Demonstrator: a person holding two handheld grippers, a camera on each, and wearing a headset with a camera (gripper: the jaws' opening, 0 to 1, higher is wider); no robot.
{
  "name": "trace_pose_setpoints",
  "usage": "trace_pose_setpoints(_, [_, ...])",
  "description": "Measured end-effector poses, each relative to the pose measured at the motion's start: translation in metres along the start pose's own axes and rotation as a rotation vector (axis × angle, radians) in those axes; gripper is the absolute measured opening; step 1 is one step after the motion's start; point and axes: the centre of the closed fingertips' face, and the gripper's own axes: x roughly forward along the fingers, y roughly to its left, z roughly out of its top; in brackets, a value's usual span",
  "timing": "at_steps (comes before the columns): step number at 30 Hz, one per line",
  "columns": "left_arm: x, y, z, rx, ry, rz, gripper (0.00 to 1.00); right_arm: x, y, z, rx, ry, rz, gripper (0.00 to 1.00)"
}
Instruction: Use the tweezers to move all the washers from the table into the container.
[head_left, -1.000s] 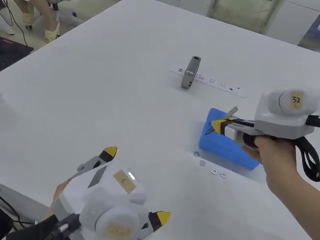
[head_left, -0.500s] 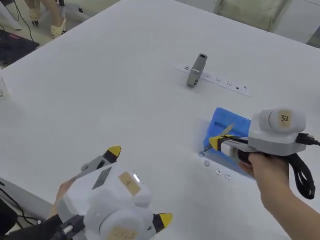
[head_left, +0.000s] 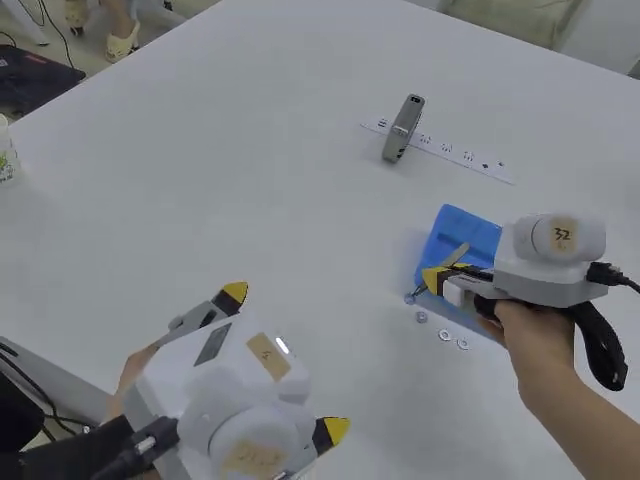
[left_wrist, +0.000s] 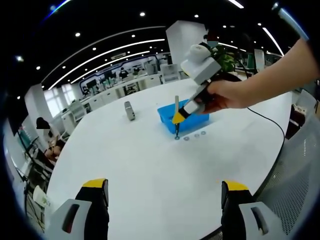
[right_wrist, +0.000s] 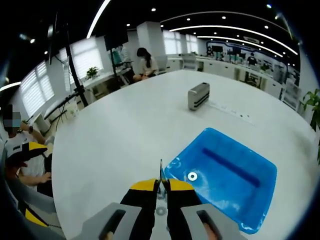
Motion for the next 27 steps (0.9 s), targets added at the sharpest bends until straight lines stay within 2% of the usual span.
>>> trace_pose_setpoints(3, [-0.0001, 0.0005, -0.0005, 0.001, 0.003, 0.003, 0.96, 0.0020, 0.0010, -0.0017, -0.031, 0.005, -0.015, 0.03])
trace_pose_setpoints(5, [0.0000, 0.0009, -0.0006, 0.001, 0.004, 0.004, 0.96, 0.0040, 0.0019, -0.0070, -0.062, 0.031, -0.021, 0.03])
trace_pose_setpoints(6, [-0.0001, 0.0010, -0.0007, 0.000, 0.004, 0.004, 0.95, 0.0036, 0.0030, -0.0048, -0.070, 0.016, -0.025, 0.03])
trace_pose_setpoints(16, [0.0001, 0.0005, -0.0003, 0.004, 0.003, 0.003, 0.95, 0.0037, 0.0030, -0.0045, -0.093, 0.011, -0.021, 0.02])
trace_pose_setpoints(20, [-0.0001, 0.0011, -0.0001, 0.002, 0.001, 0.005, 0.95, 0.0028, 0.0028, -0.0051, -0.090, 0.024, -0.025, 0.02])
trace_pose_setpoints(27, [0.0000, 0.0015, -0.0008, 0.005, 0.005, 0.006, 0.95, 0.0020, 0.0073, -0.0069, -0.133, 0.050, 0.006, 0.02])
